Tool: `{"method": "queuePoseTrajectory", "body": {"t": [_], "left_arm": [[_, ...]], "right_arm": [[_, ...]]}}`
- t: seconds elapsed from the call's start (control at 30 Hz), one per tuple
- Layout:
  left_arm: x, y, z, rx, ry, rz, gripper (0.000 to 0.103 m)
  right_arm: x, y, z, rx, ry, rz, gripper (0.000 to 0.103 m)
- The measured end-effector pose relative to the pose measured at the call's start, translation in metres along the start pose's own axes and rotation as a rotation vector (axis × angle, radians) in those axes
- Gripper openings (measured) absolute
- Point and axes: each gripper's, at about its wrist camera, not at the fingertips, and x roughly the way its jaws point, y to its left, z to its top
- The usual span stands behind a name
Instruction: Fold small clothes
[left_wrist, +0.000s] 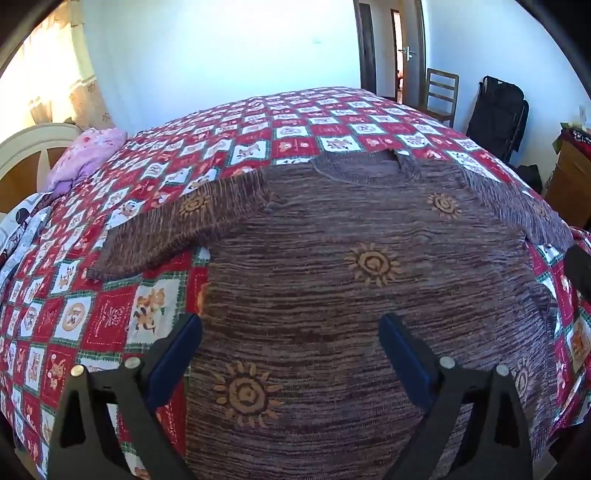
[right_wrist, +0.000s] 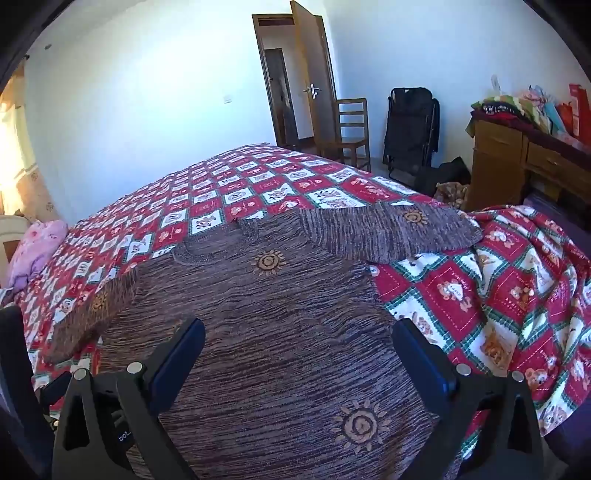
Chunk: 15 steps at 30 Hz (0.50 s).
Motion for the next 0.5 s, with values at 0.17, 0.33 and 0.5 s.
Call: {"method": "queuePoseTrajectory", "body": {"t": [0.17,0.33,0.5], "left_arm": [[-0.001,-0.001,-0.003,0.004,-0.004,0.014,0.098],[-0.003,0.001,-0.001,0.003,-0.005,0.014,0.098],[-0.003,0.002,-0.001,0.004,-0.006,0.014,0.098]], "right_arm": [[0.003,-0.028,0.008,0.007,0.002,-0.001,0.102],[0.004,-0.031,0.008,0.004,0.011,0.001,0.102],[0.003,-0.031,0.007,0.003,0.009,-0.001,0.102]]}}
